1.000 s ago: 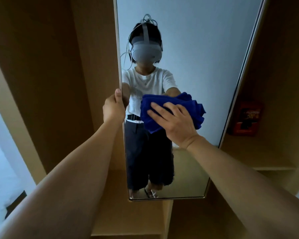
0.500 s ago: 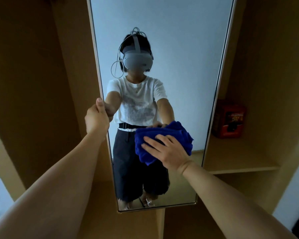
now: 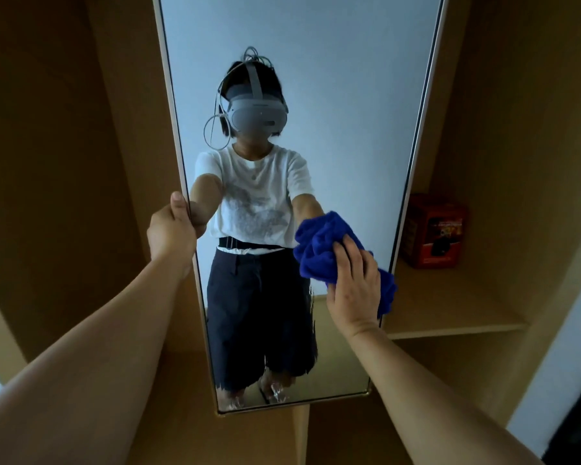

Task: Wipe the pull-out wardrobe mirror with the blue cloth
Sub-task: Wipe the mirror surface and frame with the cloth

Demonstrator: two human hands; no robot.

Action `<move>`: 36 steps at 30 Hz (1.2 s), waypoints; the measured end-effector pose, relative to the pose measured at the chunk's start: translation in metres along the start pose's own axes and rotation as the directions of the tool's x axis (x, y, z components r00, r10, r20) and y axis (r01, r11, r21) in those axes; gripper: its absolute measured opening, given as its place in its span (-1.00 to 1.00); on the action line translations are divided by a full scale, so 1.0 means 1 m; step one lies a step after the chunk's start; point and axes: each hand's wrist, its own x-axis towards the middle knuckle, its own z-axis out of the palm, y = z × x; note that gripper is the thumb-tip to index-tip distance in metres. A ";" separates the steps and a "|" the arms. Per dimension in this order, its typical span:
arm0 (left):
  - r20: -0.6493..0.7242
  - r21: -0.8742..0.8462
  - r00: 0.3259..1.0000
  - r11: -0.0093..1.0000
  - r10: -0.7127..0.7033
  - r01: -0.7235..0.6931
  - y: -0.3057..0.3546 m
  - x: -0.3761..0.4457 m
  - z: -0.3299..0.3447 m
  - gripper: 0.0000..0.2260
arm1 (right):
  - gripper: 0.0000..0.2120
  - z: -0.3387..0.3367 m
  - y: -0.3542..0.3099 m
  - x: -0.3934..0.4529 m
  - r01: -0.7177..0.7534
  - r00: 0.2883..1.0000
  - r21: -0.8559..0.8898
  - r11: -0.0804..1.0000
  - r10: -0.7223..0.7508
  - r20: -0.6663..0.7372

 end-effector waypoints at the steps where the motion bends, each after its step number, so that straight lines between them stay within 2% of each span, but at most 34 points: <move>1: -0.004 -0.004 1.000 1.000 -0.001 0.001 0.001 -0.002 0.000 -0.65 | -0.28 -0.002 0.003 -0.006 -0.015 1.000 0.007 1.000 0.015 0.027; 5: -0.009 -0.034 1.000 0.999 0.026 -0.026 -0.001 -0.008 -0.003 -0.64 | -0.30 -0.013 0.015 0.001 -0.047 0.996 0.031 0.998 0.044 0.078; 10: -0.013 -0.054 1.000 0.999 0.007 -0.008 -0.009 -0.017 -0.002 -0.62 | -0.41 -0.028 0.037 0.046 -0.223 0.974 -0.012 0.975 0.223 -0.041; 16: -0.052 -0.010 0.994 0.995 -0.098 0.098 -0.042 -0.035 -0.003 -0.63 | -0.35 -0.023 0.048 0.048 -0.268 0.959 0.011 0.963 0.268 -0.096; 22: -0.037 0.065 0.996 0.994 -0.086 0.088 -0.063 -0.052 -0.005 -0.79 | -0.24 -0.010 0.052 -0.013 -0.302 0.952 0.021 0.953 0.300 0.058; 25: -0.072 0.027 0.989 0.991 -0.125 0.128 -0.065 -0.061 -0.003 -0.69 | -0.20 -0.010 0.054 -0.032 -0.306 0.944 0.032 0.952 0.299 0.140; 29: -0.090 0.001 0.983 0.987 -0.160 0.160 -0.064 -0.070 -0.004 -0.58 | -0.24 -0.017 0.059 -0.024 -0.265 0.952 0.024 0.964 0.257 0.164; 32: -0.073 0.020 0.983 0.985 -0.169 0.171 -0.062 -0.070 -0.007 -0.56 | -0.28 -0.019 0.057 -0.009 -0.271 0.956 0.037 0.962 0.265 0.126; 36: -0.077 0.006 0.980 0.983 -0.182 0.183 -0.066 -0.067 -0.007 -0.57 | -0.33 -0.013 0.042 0.009 -0.349 0.936 0.088 0.933 0.351 -0.004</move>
